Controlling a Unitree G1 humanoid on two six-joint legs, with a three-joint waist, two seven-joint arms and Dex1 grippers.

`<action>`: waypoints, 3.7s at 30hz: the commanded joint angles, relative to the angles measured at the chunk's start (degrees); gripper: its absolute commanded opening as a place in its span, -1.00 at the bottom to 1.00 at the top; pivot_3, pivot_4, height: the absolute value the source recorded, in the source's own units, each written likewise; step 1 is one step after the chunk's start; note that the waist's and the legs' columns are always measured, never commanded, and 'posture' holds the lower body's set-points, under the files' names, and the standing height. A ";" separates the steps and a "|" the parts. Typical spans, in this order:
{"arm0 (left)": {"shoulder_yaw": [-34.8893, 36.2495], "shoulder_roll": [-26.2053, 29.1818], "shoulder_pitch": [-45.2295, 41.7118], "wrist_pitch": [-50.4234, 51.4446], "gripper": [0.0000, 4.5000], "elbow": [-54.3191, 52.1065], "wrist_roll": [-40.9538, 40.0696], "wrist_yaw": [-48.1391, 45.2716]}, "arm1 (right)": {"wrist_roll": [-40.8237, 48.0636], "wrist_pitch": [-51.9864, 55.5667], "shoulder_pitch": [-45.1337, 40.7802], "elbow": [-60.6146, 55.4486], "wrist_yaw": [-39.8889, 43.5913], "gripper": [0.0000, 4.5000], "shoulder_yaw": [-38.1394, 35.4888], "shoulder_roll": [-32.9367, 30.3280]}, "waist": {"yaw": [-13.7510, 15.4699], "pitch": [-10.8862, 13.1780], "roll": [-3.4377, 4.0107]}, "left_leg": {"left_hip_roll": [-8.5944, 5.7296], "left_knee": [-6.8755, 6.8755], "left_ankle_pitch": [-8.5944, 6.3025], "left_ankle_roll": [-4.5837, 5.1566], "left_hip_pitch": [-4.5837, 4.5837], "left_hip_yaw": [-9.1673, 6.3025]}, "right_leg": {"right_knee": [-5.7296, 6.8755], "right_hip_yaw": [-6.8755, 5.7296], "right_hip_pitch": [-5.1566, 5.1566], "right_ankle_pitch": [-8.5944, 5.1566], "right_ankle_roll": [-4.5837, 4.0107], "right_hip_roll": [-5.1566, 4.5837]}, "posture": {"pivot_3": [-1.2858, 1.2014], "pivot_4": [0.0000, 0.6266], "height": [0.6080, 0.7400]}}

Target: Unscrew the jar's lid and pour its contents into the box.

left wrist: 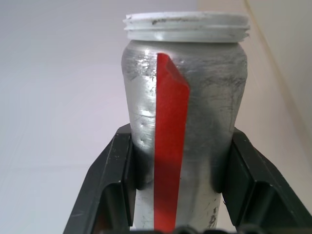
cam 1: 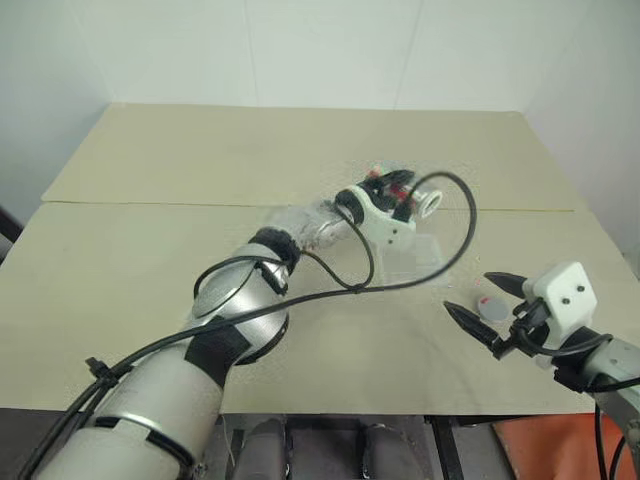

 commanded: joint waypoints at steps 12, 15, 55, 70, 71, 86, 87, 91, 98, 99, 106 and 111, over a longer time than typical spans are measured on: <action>18.31 0.89 4.58 0.73 -0.13 -4.36 -18.24 -22.85 | -1.80 -1.36 -3.10 2.43 1.30 0.99 1.43 -1.63 | -0.04 -0.04 0.06 | -0.05 0.10 0.04 0.06 0.12 -0.08 | 0.04 -0.02 0.20 0.03 0.04 0.02 | 0.03 -0.52 1.00; 5.72 3.55 1.99 -0.04 -0.13 -4.39 -3.87 -6.91 | -2.37 -1.80 -2.08 2.53 1.94 0.99 1.30 -1.75 | 0.16 -0.04 0.05 | -0.09 0.10 0.03 0.07 0.08 -0.11 | 0.01 0.00 0.20 0.04 0.07 0.00 | 0.03 -0.52 1.00; 26.75 -3.04 2.77 4.70 -0.13 -3.48 -28.44 -25.71 | -4.63 -1.60 -1.34 1.98 0.44 0.99 1.13 -0.25 | -0.12 -0.07 0.10 | -0.17 0.41 0.00 0.15 -0.08 -0.06 | 0.06 0.04 0.12 0.07 0.19 -0.13 | 0.03 -0.52 1.00; 36.11 7.44 29.15 15.21 -0.13 -32.92 -46.61 -47.57 | -3.93 -2.54 -2.10 1.93 4.40 0.99 2.29 -2.49 | -1.50 -0.24 0.30 | -0.13 0.40 0.02 0.12 0.03 -0.23 | 0.51 0.06 0.19 0.08 0.19 -0.11 | 0.03 -0.52 1.00; 36.77 7.85 32.66 18.20 -0.13 -38.29 -48.64 -47.47 | -4.06 -2.71 -2.32 2.22 4.49 0.99 2.80 -2.47 | -1.53 -0.24 0.30 | -0.10 0.41 0.02 0.11 0.04 -0.38 | 0.55 0.09 0.18 0.07 0.19 -0.11 | 0.03 -0.52 1.00; 36.98 10.70 57.62 30.13 -0.13 -67.84 -49.82 -34.89 | -7.78 -6.89 -6.93 8.74 6.53 0.99 8.98 -3.00 | -1.34 -0.45 0.33 | -0.09 0.35 -0.10 0.32 0.84 -0.58 | -0.07 0.06 1.09 0.07 0.19 -0.10 | 0.03 -0.52 1.00; 36.85 10.80 58.02 31.21 -0.13 -68.05 -50.01 -34.70 | -7.80 -6.93 -7.00 8.71 6.60 0.99 9.08 -2.95 | -1.35 -0.45 0.33 | -0.09 0.34 -0.10 0.32 0.87 -0.58 | -0.06 0.06 1.12 0.07 0.18 -0.10 | 0.03 -0.52 1.00; 36.83 10.78 58.61 32.23 -0.13 -66.92 -50.26 -33.73 | -7.11 -6.62 -6.39 7.84 7.46 0.99 8.12 -3.03 | -1.38 -0.50 0.36 | -0.08 0.34 -0.11 0.32 0.95 -0.59 | -0.07 0.07 1.17 0.07 0.18 -0.09 | 0.03 -0.52 1.00; 37.23 11.22 59.37 33.60 0.46 -66.97 -53.73 -36.57 | -7.69 -6.58 -4.95 7.20 8.11 1.00 7.30 -3.58 | -1.44 -0.55 0.36 | -0.09 0.32 -0.11 0.33 0.95 -0.59 | -0.09 0.09 1.17 0.07 0.18 -0.10 | 0.03 -0.52 1.00; 37.09 11.33 59.44 33.29 0.61 -67.06 -53.63 -36.64 | -7.68 -6.57 -4.94 7.21 8.13 1.00 7.28 -3.54 | -1.44 -0.55 0.36 | -0.08 0.32 -0.12 0.33 0.94 -0.59 | -0.10 0.08 1.17 0.07 0.18 -0.10 | 0.03 -0.52 1.00; 37.16 11.32 60.08 30.65 0.99 -66.96 -51.84 -33.99 | -6.93 -7.02 -5.16 7.10 9.99 1.00 7.32 -3.70 | -1.42 -0.55 0.36 | -0.09 0.31 -0.12 0.34 0.94 -0.60 | -0.12 0.09 1.17 0.07 0.18 -0.10 | 0.03 -0.52 1.00; 38.21 14.07 63.96 36.13 0.99 -71.94 -55.05 -36.83 | -6.97 -6.95 -6.44 8.48 10.27 1.00 7.96 -3.70 | -1.68 -0.55 0.36 | -0.06 0.26 -0.13 0.34 0.95 -0.59 | -0.12 0.11 1.14 0.07 0.18 -0.10 | 0.03 -0.52 1.00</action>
